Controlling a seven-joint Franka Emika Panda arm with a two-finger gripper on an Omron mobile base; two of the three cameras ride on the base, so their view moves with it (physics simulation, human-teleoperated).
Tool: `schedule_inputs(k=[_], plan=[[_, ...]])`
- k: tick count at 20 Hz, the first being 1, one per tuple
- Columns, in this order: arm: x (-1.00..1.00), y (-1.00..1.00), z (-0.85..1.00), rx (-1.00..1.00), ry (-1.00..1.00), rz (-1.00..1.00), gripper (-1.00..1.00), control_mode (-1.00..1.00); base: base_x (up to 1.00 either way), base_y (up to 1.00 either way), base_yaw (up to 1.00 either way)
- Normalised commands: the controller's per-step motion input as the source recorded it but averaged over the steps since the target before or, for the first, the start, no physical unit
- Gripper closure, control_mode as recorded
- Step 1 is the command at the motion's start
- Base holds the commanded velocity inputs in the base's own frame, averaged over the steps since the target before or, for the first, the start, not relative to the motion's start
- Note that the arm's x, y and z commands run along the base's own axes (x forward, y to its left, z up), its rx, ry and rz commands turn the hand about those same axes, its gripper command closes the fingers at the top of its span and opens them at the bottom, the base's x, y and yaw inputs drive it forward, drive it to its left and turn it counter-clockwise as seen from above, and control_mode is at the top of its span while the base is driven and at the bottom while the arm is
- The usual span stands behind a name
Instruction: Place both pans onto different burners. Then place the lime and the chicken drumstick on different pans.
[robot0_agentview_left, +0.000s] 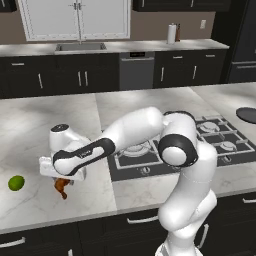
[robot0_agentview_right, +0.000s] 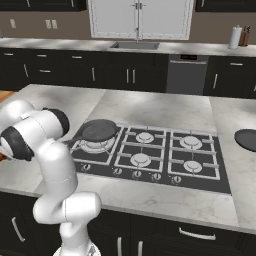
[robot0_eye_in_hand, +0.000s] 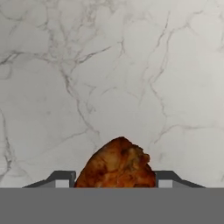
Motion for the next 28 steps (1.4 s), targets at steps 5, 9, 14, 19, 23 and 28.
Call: schedule_inputs(k=[5, 9, 14, 19, 23, 28], plan=[[-0.04, -0.39, 0.36, 0.00, 0.00, 0.00, 1.00, -1.00, 0.00, 0.00, 0.00], [-0.06, -0.41, 0.25, 0.00, 0.00, 0.00, 1.00, -1.00, 0.00, 0.00, 0.00], [-0.07, -0.36, 0.24, 0.00, 0.00, 0.00, 1.00, -1.00, 0.00, 0.00, 0.00], [-0.10, -0.33, 0.24, 0.00, 0.00, 0.00, 1.00, -1.00, 0.00, 0.00, 0.00], [-0.07, -0.34, 0.24, 0.00, 0.00, 0.00, 1.00, -1.00, 0.00, 0.00, 0.00], [-0.02, -0.34, 0.24, 0.00, 0.00, 0.00, 1.00, -1.00, 0.00, 0.00, 0.00]])
